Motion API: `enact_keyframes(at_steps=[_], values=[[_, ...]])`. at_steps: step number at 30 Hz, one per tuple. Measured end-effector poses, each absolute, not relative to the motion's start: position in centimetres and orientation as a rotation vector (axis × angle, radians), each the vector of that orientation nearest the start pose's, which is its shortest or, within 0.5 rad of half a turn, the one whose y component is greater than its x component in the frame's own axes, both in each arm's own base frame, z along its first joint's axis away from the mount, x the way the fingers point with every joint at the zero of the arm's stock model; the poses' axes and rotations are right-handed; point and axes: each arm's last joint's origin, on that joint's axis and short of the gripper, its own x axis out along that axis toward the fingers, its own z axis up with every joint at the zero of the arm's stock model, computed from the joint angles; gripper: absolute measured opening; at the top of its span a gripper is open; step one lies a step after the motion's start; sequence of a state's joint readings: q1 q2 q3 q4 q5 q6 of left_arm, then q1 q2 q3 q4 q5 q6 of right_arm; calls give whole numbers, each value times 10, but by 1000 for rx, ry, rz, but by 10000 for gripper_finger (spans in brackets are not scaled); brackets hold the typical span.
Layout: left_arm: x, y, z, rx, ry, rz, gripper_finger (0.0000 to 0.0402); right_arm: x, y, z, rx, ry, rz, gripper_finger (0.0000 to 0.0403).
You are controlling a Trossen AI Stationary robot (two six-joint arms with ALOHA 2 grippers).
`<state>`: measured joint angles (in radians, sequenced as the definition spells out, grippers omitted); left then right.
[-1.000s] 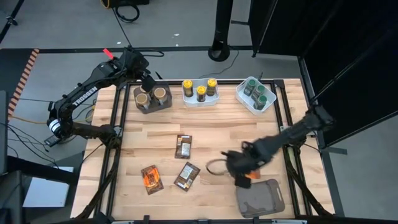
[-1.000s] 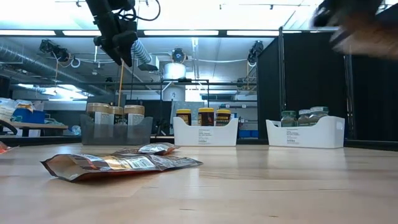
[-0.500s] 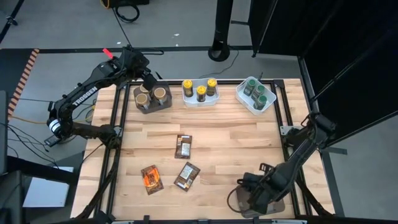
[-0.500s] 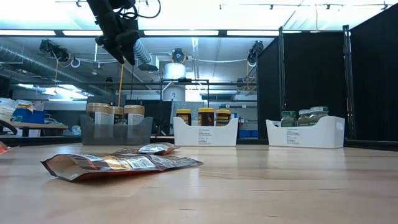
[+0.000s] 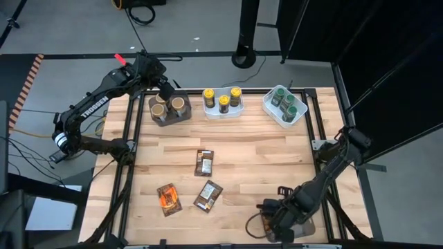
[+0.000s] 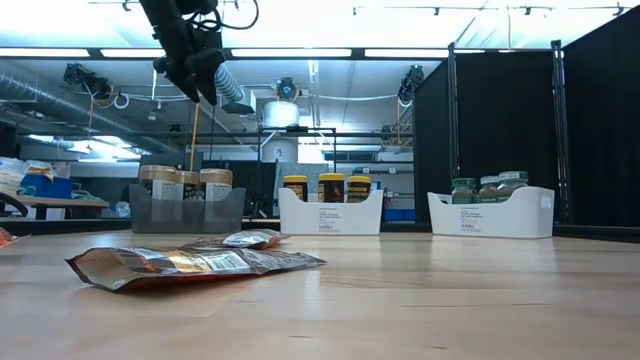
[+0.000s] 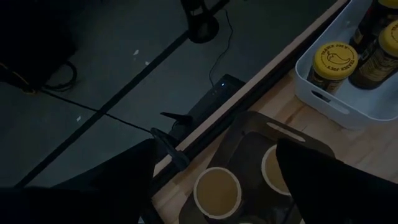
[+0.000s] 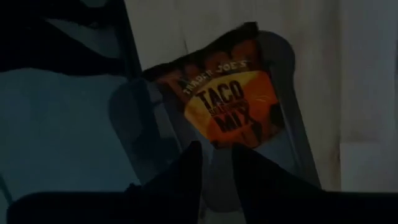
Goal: Sort spices by type
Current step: Put the orange seasoning pack into the bottom black bin
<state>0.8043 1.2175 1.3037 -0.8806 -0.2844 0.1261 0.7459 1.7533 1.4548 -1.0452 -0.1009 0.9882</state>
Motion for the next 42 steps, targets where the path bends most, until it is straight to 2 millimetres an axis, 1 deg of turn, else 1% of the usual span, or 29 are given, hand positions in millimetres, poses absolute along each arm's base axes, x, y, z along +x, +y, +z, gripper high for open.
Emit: enact_keyframes(at_steps=[2, 4, 6, 11, 13, 17, 21, 23, 24, 26, 28, 31, 35, 42], values=[[157, 175, 364, -107, 868, 974, 337, 255, 225, 257, 367, 1496, 47, 97], [157, 175, 364, -107, 867, 974, 337, 265, 210, 263, 373, 1472, 84, 97], [157, 175, 364, -107, 868, 974, 337, 277, 192, 267, 375, 1435, 80, 97], [157, 174, 364, -108, 871, 973, 337, 308, 142, 268, 322, 1336, 19, 99], [157, 174, 364, -108, 871, 973, 337, 319, 125, 270, 297, 1277, 29, 103], [156, 174, 363, -110, 877, 972, 337, 343, 101, 276, 152, 1084, 117, 119], [156, 174, 363, -112, 886, 969, 337, 362, 88, 283, -38, 881, 167, 156], [156, 173, 362, -113, 891, 968, 337, 373, 84, 284, -113, 790, 176, 180], [155, 173, 362, -115, 898, 966, 337, 379, 82, 281, -141, 763, 184, 193], [155, 172, 361, -119, 911, 964, 337, 391, 81, 275, -167, 702, 197, 219], [154, 172, 360, -123, 925, 960, 337, 403, 83, 262, -186, 676, 221, 242], [153, 171, 359, -128, 942, 956, 337, 420, 90, 245, -207, 660, 269, 274], [153, 170, 359, -130, 948, 954, 337, 440, 104, 224, -213, 674, 387, 308], [153, 170, 359, -132, 948, 950, 337, 466, 116, 194, -179, 689, 582, 347]])
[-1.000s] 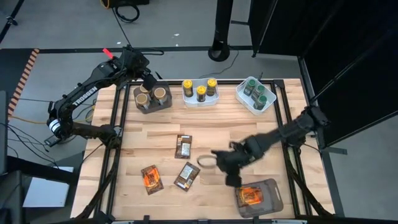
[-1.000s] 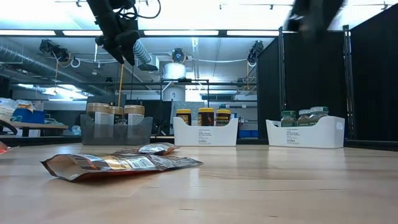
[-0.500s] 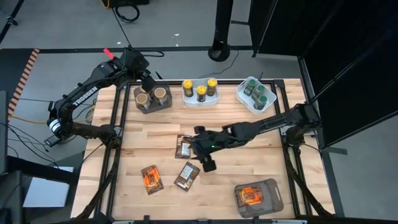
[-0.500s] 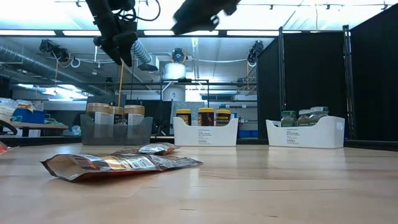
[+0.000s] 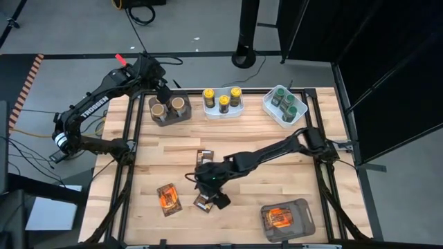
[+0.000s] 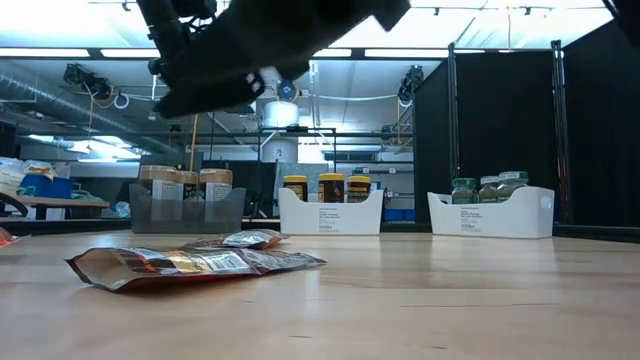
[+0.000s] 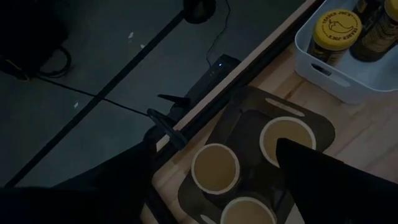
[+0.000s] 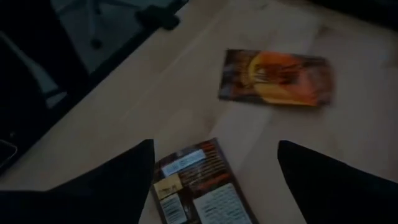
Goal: Sort spices by type
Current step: Put the orange seasoning pack into the bottom black bin
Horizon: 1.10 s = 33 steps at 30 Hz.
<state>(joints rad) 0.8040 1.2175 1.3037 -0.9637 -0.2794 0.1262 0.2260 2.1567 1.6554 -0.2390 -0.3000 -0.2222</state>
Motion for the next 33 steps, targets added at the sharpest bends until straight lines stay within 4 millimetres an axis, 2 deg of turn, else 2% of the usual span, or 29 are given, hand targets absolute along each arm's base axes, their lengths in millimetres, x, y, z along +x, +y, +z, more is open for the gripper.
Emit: enact_keyframes(at_steps=[11, 17, 19, 22, 24, 28, 29, 33], values=[[153, 170, 359, -132, 948, 951, 337, 475, 123, 123, -200, 844, 586, 352], [153, 170, 359, -135, 947, 952, 337, 468, 127, 108, -264, 971, 527, 335], [153, 170, 359, -135, 947, 952, 337, 462, 127, 105, -285, 1032, 511, 308], [153, 170, 359, -135, 946, 952, 337, 460, 129, 107, -297, 1043, 500, 242], [153, 170, 359, -135, 946, 952, 337, 460, 130, 108, -293, 1046, 484, 185], [153, 170, 359, -135, 946, 953, 337, 458, 128, 123, -259, 1035, 437, 58], [153, 170, 359, -135, 946, 952, 337, 457, 127, 126, -253, 1038, 423, 44], [153, 170, 359, -134, 945, 953, 337, 451, 118, 149, -260, 1046, 328, 44]])
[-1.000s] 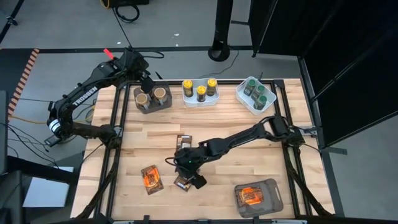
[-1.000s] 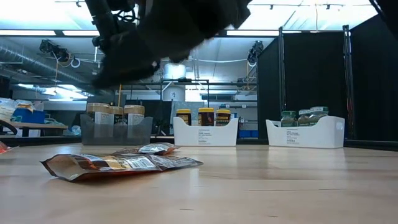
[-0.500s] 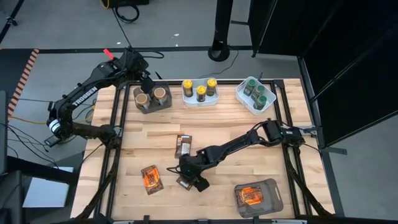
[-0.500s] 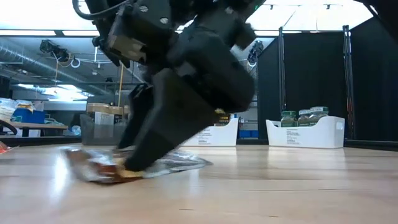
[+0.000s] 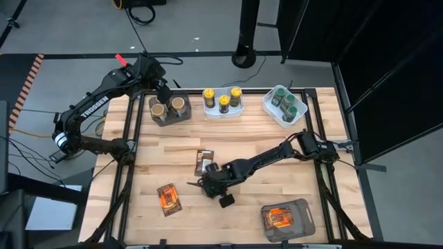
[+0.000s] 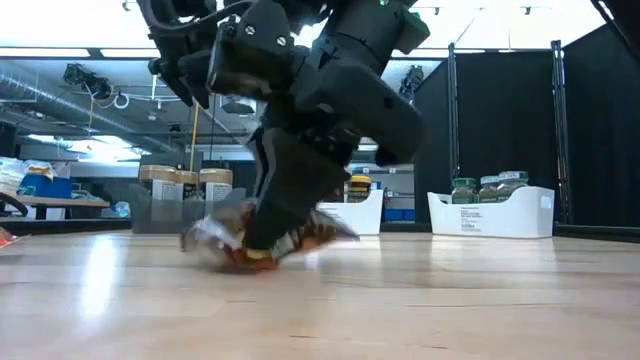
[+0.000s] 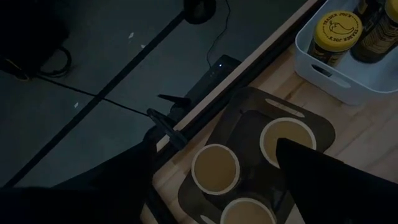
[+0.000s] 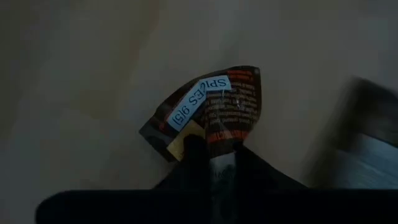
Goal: Sort spices by type
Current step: Put the orange seasoning pack into the bottom black bin
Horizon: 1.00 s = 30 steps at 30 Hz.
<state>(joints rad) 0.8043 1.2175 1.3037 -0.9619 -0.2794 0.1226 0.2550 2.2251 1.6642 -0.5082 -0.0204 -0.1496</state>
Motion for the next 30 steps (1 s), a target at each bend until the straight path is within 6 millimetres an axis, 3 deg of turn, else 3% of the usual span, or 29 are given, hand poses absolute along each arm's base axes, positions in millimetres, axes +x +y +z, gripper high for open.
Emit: enact_keyframes(at_steps=[3, 7, 13, 19, 22, 26, 30], values=[[153, 170, 359, -134, 945, 953, 337, 439, 112, 184, -256, 1056, 228, 44], [153, 170, 359, -133, 945, 952, 337, 407, 108, 231, -166, 1139, 146, 44], [153, 170, 359, -132, 942, 953, 337, 339, 138, 284, 26, 1238, 21, 44], [155, 172, 361, -124, 913, 959, 337, 270, 192, 293, 194, 1337, -145, 44], [155, 172, 361, -124, 910, 957, 337, 241, 219, 288, 268, 1361, -208, 44], [155, 172, 361, -123, 908, 958, 337, 216, 241, 279, 336, 1377, -280, 44], [155, 172, 361, -122, 909, 957, 337, 202, 249, 270, 368, 1388, -334, 44]])
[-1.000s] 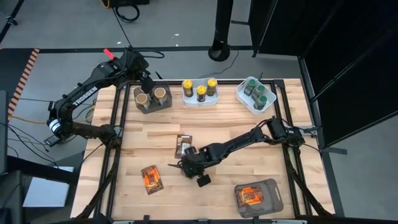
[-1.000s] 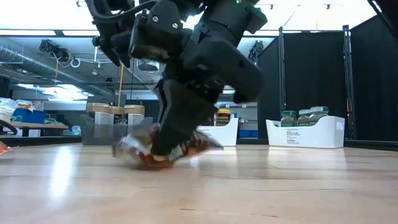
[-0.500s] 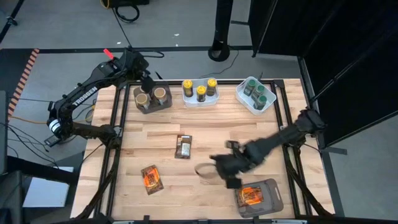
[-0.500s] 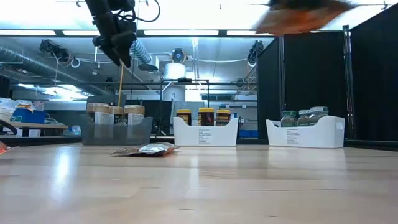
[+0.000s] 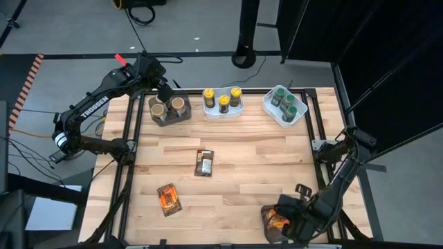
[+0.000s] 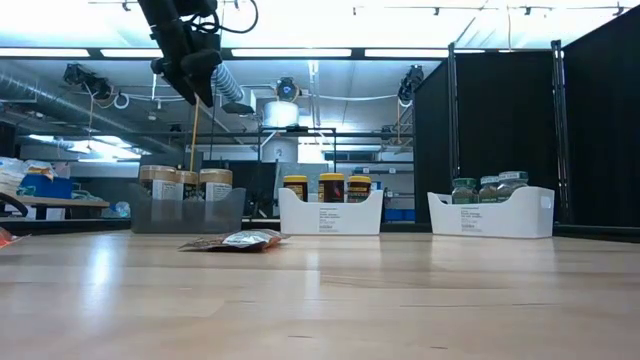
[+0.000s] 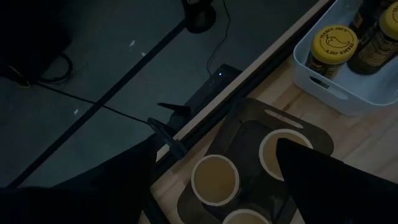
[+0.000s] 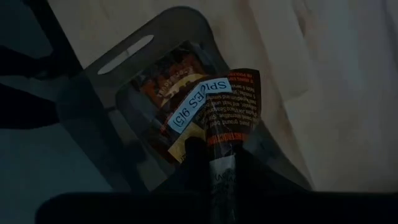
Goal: Sort spices by type
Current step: Put the orange seasoning pack into the bottom black bin
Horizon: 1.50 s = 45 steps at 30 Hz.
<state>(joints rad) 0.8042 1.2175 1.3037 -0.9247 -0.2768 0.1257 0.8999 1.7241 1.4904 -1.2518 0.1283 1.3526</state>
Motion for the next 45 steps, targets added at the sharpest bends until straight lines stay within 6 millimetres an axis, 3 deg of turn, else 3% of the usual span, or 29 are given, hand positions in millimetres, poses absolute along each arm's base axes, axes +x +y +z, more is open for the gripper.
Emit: enact_keyframes(at_steps=[9, 16, 19, 24, 31, 34, 39, 45], values=[[156, 173, 362, -118, 892, 961, 337, 199, 256, 267, 376, 1425, -261, 131], [156, 173, 362, -117, 893, 961, 337, 202, 263, 268, 382, 1431, -135, 158], [156, 173, 362, -117, 893, 960, 337, 218, 255, 269, 406, 1402, -106, 165], [156, 173, 362, -117, 894, 960, 337, 268, 215, 274, 322, 1263, -56, 179], [156, 173, 362, -117, 895, 959, 337, 332, 130, 278, -35, 1045, -81, 214], [156, 173, 362, -117, 895, 959, 337, 361, 97, 275, -90, 945, -83, 246], [155, 173, 362, -119, 898, 959, 337, 407, 62, 255, -49, 776, -112, 317], [155, 173, 362, -119, 899, 959, 337, 444, 51, 204, -52, 726, -101, 381]])
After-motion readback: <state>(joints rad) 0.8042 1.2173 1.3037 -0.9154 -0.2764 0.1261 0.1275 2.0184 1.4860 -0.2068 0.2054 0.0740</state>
